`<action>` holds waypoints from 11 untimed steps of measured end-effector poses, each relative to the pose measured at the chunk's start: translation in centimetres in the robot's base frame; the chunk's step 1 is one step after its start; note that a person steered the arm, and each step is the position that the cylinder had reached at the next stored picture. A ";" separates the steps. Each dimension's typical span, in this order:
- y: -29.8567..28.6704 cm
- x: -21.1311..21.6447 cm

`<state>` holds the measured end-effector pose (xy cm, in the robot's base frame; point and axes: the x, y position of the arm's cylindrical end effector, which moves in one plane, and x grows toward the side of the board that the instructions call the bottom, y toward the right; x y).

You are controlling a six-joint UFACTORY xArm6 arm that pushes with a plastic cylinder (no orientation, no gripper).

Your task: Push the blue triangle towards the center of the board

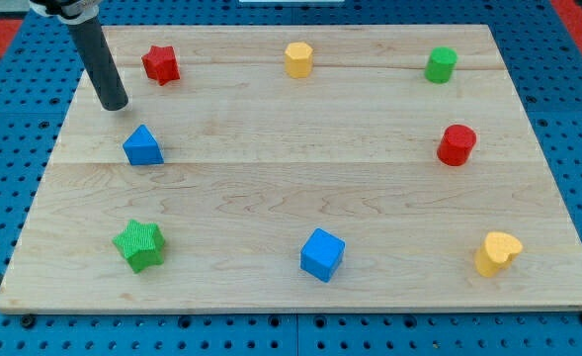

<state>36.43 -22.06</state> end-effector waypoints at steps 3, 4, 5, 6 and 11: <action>5.4 5.4; 7.9 5.4; 7.5 5.2; 1.9 3.1; 15.4 7.2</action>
<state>43.62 -6.62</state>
